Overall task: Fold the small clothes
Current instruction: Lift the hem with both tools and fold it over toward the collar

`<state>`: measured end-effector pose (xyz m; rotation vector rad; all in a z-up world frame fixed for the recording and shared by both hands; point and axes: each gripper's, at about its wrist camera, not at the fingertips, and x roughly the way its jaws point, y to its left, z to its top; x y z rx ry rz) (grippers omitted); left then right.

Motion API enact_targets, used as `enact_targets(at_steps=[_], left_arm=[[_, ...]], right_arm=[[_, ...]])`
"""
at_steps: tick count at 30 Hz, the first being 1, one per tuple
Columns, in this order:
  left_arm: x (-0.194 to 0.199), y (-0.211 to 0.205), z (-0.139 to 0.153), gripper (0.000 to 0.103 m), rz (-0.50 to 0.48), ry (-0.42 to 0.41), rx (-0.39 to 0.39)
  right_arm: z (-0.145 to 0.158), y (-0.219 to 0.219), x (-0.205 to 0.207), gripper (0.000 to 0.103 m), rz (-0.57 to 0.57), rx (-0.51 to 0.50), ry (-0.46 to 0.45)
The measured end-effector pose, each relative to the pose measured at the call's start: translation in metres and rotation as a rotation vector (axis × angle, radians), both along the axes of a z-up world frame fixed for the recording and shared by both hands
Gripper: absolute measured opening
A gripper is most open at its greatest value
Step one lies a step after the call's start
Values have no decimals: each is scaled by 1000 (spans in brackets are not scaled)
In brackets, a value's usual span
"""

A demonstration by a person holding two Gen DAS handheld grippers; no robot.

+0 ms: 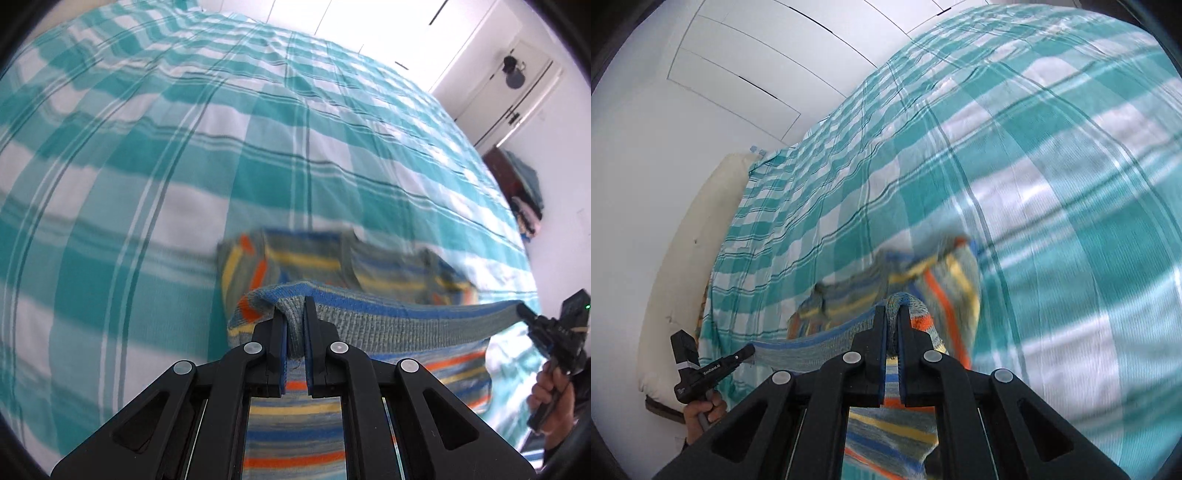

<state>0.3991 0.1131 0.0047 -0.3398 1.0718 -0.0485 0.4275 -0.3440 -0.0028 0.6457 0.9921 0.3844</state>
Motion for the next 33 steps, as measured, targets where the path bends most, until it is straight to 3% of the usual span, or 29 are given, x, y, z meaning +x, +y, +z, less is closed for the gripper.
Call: enact_targets(at_steps=[3, 4, 5, 7, 8, 9, 12, 16, 18, 19, 20, 21, 22, 23, 25, 28, 29, 33], left_arm=[[37, 3, -18, 12, 68, 0, 47], [45, 6, -24, 24, 108, 9, 63], [53, 9, -30, 44, 138, 19, 63], [56, 18, -33, 65, 181, 15, 47], [53, 21, -31, 68, 199, 3, 46], [46, 25, -28, 69, 210, -14, 40], [19, 21, -19, 70, 161, -48, 44], [-47, -18, -23, 81, -60, -83, 96], [-77, -42, -44, 80, -185, -17, 144], [-96, -53, -64, 74, -244, 45, 192], [-110, -57, -78, 67, -268, 91, 227], [-124, -56, -86, 66, -275, 105, 243], [-133, -54, -85, 66, -272, 87, 244], [-147, -51, -76, 66, -263, 65, 247], [-154, -48, -61, 69, -239, 50, 239], [-152, -35, -29, 91, -134, -70, 191], [-146, -30, -26, 93, -95, -87, 181], [-117, -12, -50, 92, 41, -37, 164]], right_arm=[[-17, 6, 32, 5, -5, -31, -2], [-26, 8, 43, 5, -9, -28, -12], [-34, 9, 51, 6, -16, -24, -13], [-46, 9, 61, 17, -69, -80, 10], [-47, 9, 61, 35, -86, -98, 8], [-45, 9, 59, 50, -99, -118, -1], [-29, 17, 45, 50, -35, -174, -54], [-13, 65, -4, 50, 333, -241, -138], [-27, 89, -34, 50, 512, -295, -120], [-38, 97, -46, 50, 567, -346, -98], [-55, 101, -59, 47, 612, -419, -51], [-74, 102, -70, 43, 641, -489, 16], [-85, 96, -82, 43, 643, -525, 40], [-81, 89, -91, 43, 628, -515, 10], [-64, 81, -95, 42, 608, -522, 33], [-28, 84, -91, 42, 586, -503, -59], [-19, 87, -86, 42, 581, -509, -90], [-18, 101, -60, 42, 546, -483, -124]])
